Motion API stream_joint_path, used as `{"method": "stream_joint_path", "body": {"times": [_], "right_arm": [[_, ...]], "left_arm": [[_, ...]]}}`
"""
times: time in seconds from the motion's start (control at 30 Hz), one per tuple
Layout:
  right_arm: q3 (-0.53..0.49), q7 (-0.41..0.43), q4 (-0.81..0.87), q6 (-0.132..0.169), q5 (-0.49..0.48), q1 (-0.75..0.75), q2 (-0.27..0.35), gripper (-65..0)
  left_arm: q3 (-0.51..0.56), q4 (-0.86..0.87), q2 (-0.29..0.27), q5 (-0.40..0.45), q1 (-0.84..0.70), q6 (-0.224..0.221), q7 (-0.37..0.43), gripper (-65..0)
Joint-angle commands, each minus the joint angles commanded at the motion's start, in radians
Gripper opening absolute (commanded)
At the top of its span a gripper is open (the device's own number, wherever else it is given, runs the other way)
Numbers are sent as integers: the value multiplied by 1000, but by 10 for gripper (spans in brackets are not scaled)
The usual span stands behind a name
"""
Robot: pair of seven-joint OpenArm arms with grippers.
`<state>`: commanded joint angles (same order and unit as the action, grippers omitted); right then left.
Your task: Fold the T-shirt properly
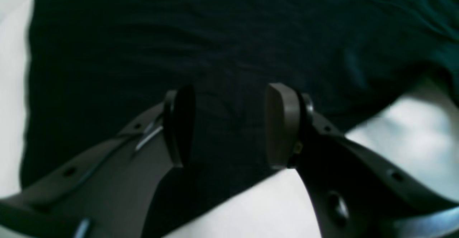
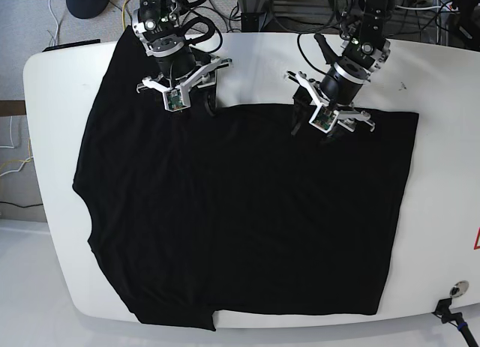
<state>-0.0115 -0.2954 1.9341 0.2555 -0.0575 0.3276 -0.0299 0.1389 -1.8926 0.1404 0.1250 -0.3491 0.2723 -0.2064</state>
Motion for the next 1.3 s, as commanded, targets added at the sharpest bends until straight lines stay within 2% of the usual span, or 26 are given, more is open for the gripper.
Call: {"method": "stream_joint_path", "body": {"times": [0.1, 0.37, 0.67, 0.93, 1.13, 1.3], "right_arm": [[3, -20, -5, 0, -49, -21, 2, -363], [8, -20, -6, -2, -48, 5, 5, -363], [11, -23, -8, -6, -46, 66, 118, -363], [11, -23, -75, -6, -46, 71, 186, -363], [11, -23, -80, -6, -46, 72, 190, -363], [11, -23, -66, -6, -46, 58, 190, -363]], "left_arm": [[11, 2, 5, 2, 8, 0, -2, -355], [11, 2, 6, 2, 8, 0, -2, -355], [6, 3, 8, 3, 6, 0, -2, -355], [-109, 77, 8, 3, 5, -2, -2, -358], [-161, 78, 9, 2, -11, -2, 0, -356], [-164, 55, 15, 0, -14, 0, 0, -356]]}}
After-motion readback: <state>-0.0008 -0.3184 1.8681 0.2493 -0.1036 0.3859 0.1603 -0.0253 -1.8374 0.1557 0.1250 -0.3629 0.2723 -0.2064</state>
